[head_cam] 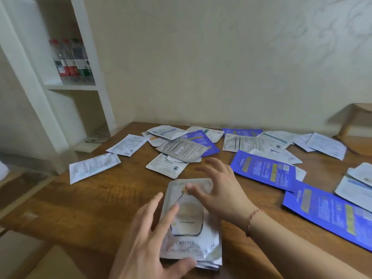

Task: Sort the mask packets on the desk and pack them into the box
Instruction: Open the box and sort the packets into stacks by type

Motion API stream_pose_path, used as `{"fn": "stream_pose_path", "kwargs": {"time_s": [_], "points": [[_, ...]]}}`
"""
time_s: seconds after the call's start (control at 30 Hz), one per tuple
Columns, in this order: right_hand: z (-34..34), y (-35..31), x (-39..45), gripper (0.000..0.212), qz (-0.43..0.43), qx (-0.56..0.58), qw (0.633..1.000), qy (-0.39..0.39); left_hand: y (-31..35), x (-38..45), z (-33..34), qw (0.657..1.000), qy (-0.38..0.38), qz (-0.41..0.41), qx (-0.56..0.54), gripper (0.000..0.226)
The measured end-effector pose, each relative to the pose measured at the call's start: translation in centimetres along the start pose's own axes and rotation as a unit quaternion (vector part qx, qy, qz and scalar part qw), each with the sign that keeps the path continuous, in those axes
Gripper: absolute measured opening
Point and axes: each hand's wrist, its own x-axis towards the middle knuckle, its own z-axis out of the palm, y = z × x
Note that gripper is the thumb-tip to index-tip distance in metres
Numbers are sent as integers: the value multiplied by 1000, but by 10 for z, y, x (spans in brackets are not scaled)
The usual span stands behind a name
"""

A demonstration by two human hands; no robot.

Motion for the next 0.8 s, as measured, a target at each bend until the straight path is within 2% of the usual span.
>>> {"fn": "stream_pose_path", "kwargs": {"time_s": [0.1,0.13,0.23,0.27,0.3,0.33,0.37,0.4,0.47,0.5,0.53,0.57,0.6,0.67,0.7,0.73,0.8], "points": [[15,0,-2,67,30,46,995,-80,4,4,6,998,-65,-4,-2,99],[20,2,-3,63,34,53,994,-89,3,1,11,998,-55,1,-10,100],[28,6,-9,58,37,86,992,-85,2,5,12,995,-98,0,-35,103],[29,7,-11,58,38,87,992,-84,0,6,14,995,-88,-8,-43,106],[29,7,-12,59,42,95,992,-77,-4,6,10,990,-110,-29,-82,113],[28,7,-14,63,53,114,990,-60,-6,7,10,983,-89,-67,-148,120],[26,4,-16,68,77,154,984,-40,-9,10,15,964,-63,-112,-231,125],[24,3,-19,73,113,218,969,-15,-4,15,12,937,-68,-154,-307,122],[24,-1,-25,80,191,364,911,7,-6,23,5,878,-59,-229,-417,103],[26,-2,-28,84,217,401,890,-2,-10,22,-1,823,-63,-266,-498,93],[30,-2,-31,87,230,407,884,-13,-13,21,1,780,-84,-282,-553,88],[35,-1,-32,83,229,408,884,-19,-20,23,-1,783,-123,-258,-552,89],[39,-1,-33,66,224,406,886,-14,-33,11,6,778,-138,-241,-563,94],[41,-6,-32,30,209,390,897,2,-50,1,13,769,-120,-270,-567,114],[41,-7,-32,28,195,380,904,9,-44,4,9,762,-127,-270,-574,117],[40,-6,-33,35,186,369,911,2,-28,13,-1,753,-142,-267,-585,111],[31,-5,-34,68,184,353,917,-25,-6,27,-14,781,-126,-287,-541,103]]}}
